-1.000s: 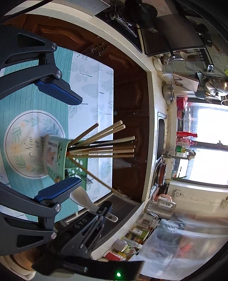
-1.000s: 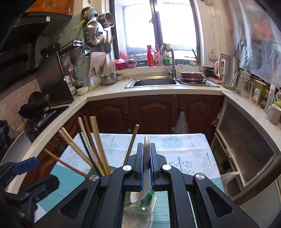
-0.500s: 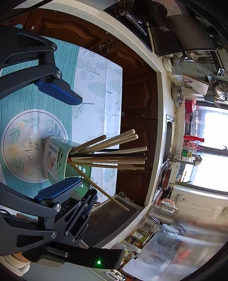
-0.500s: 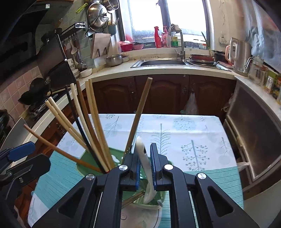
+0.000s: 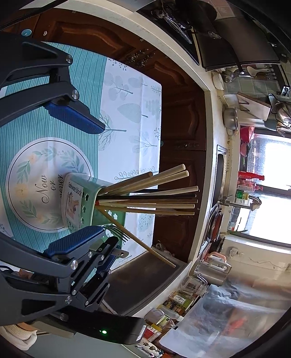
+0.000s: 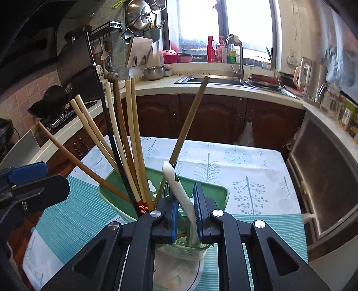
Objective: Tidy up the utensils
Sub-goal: 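Carry the white ceramic spoon with the right gripper down into the green holder, then open the right gripper to release the white spoon in the holder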
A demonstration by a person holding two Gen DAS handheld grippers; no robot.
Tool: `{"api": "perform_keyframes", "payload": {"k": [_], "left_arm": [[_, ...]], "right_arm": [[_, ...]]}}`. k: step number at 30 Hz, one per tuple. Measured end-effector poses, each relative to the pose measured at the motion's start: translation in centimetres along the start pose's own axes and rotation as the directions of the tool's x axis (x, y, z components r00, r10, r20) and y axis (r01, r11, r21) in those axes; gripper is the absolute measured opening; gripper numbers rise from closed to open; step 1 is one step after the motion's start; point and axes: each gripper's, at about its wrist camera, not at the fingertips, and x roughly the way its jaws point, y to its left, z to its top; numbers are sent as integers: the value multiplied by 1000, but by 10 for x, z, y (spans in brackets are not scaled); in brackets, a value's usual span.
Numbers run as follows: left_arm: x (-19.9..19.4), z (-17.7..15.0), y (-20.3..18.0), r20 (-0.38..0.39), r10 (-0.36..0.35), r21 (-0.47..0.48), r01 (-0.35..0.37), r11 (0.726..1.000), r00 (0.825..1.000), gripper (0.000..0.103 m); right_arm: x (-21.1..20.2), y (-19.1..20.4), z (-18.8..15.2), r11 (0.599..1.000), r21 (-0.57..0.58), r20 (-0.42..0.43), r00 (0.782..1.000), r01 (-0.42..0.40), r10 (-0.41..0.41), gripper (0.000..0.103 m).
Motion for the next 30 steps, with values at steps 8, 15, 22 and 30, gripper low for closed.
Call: {"api": "perform_keyframes", "payload": {"k": [8, 15, 22, 30], "left_arm": [[2, -4, 1, -9, -2, -1, 2, 1000, 1000, 83], [-4, -2, 7, 1, -11, -21, 11, 1000, 1000, 83], [-15, 0, 7, 23, -22, -22, 22, 1000, 999, 83], [-21, -2, 10, 18, -24, -20, 25, 999, 1000, 83]], "right_arm": [[7, 6, -10, 999, -42, 1, 1000, 7, -7, 12], [-11, -27, 10, 969, 181, -14, 985, -166, 171, 22], [-37, -32, 28, 977, 168, 18, 991, -134, 133, 13], [-44, -21, 25, 976, 174, -21, 990, -133, 138, 10]]}}
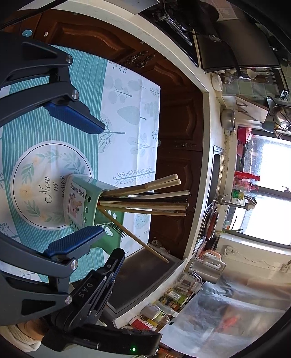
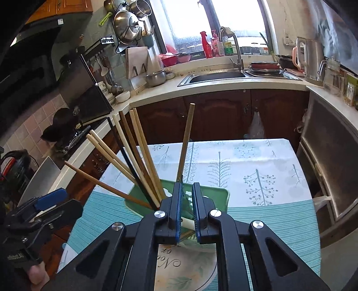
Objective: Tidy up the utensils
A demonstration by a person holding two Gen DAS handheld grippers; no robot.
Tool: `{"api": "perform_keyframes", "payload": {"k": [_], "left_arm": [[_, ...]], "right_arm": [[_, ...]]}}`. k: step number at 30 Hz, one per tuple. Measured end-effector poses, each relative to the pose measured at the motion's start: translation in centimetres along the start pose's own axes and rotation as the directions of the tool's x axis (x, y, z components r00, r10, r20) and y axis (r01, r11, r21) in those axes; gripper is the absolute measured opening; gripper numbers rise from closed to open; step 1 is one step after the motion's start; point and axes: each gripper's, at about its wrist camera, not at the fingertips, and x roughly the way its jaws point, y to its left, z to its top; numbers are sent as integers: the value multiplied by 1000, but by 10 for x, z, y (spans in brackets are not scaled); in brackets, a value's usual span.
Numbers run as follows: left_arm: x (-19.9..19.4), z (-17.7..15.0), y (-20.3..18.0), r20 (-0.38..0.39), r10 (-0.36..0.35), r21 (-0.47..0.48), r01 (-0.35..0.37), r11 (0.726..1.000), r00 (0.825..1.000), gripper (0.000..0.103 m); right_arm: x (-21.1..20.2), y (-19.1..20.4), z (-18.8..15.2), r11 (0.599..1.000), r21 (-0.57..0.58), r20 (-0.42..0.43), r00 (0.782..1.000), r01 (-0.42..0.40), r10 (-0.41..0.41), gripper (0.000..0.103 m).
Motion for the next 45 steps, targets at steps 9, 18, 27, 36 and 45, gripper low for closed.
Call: {"api": "perform_keyframes", "payload": {"k": [9, 18, 27, 36, 45], "left_arm": [[-25, -9, -6, -15, 3, 33, -2, 999, 1000, 87], [-61, -38, -8, -56, 70, 40, -68, 997, 996, 102], [-91, -73, -13, -92, 220, 116, -209, 971, 971, 102], [-120, -94, -19, -58, 259, 141, -249, 958, 964, 102], [-136, -103, -23, -23, 263, 130, -258, 957, 964, 102]], "right_arm": [[-30, 12, -21, 1000, 20, -88, 996, 17, -15, 10], [-82, 27, -76, 998, 63, -142, 990, 29, -20, 20], [-147, 47, -120, 994, 103, -120, 993, 27, -14, 44], [-210, 65, -148, 994, 109, -105, 994, 11, 0, 64], [-265, 89, -156, 996, 32, -18, 997, 78, -77, 76]]}}
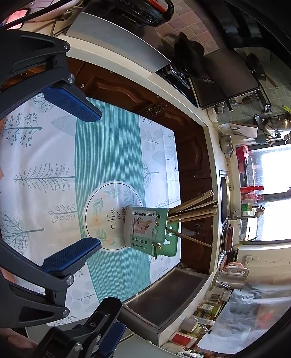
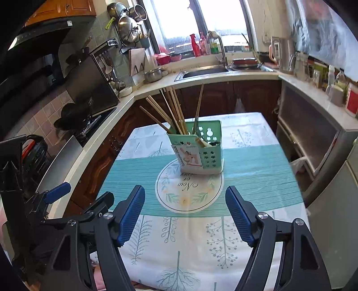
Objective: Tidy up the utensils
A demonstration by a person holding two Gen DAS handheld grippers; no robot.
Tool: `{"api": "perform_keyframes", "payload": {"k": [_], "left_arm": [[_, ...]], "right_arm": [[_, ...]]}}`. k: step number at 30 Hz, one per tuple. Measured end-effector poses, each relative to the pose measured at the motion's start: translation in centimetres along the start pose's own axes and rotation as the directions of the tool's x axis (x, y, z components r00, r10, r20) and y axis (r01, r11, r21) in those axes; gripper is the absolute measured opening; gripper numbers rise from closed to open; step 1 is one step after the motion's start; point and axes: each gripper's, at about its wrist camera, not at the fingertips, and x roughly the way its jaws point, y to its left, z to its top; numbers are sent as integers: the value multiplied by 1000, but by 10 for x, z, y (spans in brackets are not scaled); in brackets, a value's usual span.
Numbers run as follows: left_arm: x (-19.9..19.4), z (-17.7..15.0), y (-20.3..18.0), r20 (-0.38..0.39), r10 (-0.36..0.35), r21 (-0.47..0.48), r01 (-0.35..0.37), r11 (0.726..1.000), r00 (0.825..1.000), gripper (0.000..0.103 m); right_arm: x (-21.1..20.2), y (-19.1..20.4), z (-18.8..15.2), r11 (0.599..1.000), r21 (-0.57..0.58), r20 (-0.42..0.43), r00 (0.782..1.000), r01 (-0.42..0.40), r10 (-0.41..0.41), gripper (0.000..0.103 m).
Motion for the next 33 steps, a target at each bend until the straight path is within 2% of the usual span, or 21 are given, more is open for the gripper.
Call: {"api": "perform_keyframes", "payload": {"k": [5, 12, 22, 33], "left_arm": [[-6, -1, 8, 15, 5, -37, -4, 999, 1000, 102], [-9, -5, 19, 22, 7, -83, -5, 997, 1000, 102], [-13, -7, 24, 33, 9, -100, -6, 995, 999, 102], [-13, -7, 24, 30, 6, -102, -3, 995, 1000, 102]], "right_arm": [[-18, 11, 1, 999, -44, 27, 999, 21, -20, 81], [-27, 19, -2, 998, -66, 13, 1000, 11, -11, 81], [-10, 23, 4, 998, -61, -3, 1000, -4, 4, 81], [-9, 20, 3, 998, -62, -3, 1000, -4, 4, 81]]}}
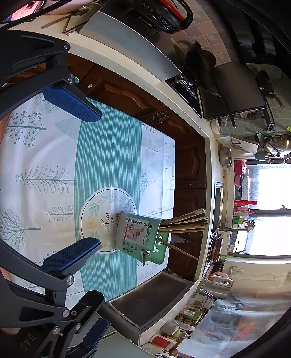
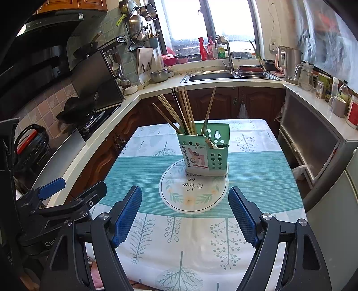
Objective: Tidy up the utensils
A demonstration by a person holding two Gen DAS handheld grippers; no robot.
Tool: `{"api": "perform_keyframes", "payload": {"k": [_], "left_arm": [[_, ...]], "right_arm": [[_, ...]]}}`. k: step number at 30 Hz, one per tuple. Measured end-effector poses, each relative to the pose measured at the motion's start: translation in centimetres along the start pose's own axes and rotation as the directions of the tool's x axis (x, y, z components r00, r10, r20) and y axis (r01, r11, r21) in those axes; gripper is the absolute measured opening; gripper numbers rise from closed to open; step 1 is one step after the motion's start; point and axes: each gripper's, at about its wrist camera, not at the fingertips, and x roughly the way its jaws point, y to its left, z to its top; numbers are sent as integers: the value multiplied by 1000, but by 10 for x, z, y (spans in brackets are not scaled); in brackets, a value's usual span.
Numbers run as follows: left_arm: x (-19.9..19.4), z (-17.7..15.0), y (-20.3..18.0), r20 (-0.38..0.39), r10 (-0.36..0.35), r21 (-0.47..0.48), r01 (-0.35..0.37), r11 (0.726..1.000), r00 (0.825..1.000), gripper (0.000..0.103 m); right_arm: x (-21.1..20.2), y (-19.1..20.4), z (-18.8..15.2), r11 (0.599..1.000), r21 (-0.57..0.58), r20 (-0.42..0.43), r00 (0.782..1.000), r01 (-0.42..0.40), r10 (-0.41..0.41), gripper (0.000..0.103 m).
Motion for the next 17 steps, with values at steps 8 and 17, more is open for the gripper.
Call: {"api": "perform_keyframes", "payload": {"k": [8, 17], "left_arm": [[2, 1, -1, -9, 4, 1, -4, 1000, 1000, 102], [18, 2, -2, -46, 26, 22, -25, 999, 999, 102]], "right_arm": [[3, 0, 1, 1000, 4, -5, 1000, -3, 3, 81], [26, -1, 3, 999, 34, -48, 999, -15, 17, 82]]}}
